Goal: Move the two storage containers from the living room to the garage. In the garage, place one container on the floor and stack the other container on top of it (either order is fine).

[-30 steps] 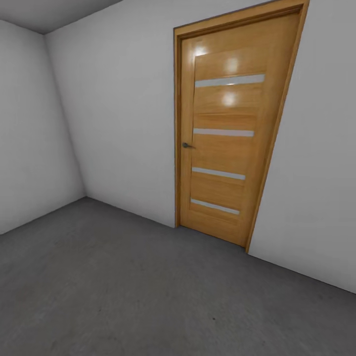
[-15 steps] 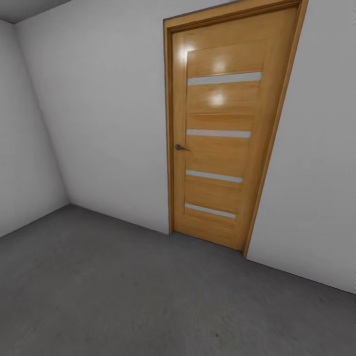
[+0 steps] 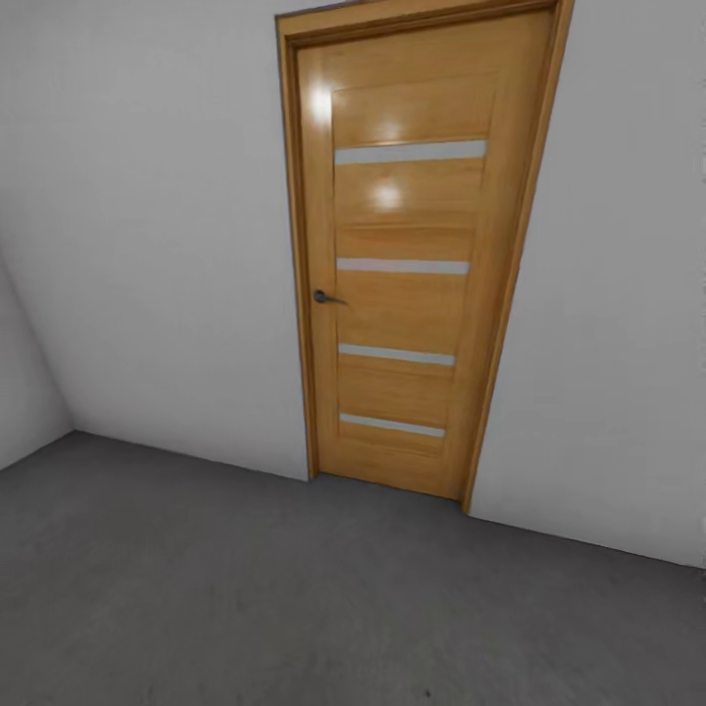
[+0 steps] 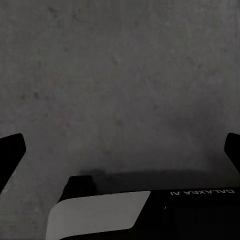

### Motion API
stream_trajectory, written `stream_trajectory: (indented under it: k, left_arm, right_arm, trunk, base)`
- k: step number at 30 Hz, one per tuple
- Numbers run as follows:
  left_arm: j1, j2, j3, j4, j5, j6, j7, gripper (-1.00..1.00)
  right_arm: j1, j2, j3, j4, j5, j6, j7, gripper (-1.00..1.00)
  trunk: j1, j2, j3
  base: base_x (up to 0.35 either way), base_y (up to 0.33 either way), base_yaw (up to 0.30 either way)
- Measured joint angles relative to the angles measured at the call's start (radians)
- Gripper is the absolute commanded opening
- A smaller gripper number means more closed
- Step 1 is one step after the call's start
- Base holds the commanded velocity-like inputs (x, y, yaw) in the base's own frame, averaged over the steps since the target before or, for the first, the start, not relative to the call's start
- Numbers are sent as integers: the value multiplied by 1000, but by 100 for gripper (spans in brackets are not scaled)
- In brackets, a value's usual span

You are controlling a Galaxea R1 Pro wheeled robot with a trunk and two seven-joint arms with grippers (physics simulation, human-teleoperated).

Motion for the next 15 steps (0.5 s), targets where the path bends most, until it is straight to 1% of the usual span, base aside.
stream_trajectory:
  k: [9,11,15]
  left_arm:
    - [0,0,0,0,0,0,0,100]
    - [0,0,0,0,0,0,0,100]
    - [0,0,0,0,0,0,0,100]
  right_arm:
    - [0,0,0,0,0,0,0,100]
    - [0,0,0,0,0,0,0,100]
    - [0,0,0,0,0,0,0,100]
  trunk:
    - [0,0,0]
    - [0,0,0]
    - [0,0,0]
  base:
    - [275,219,-263]
    - [275,219,-87]
    - [274,219,-17]
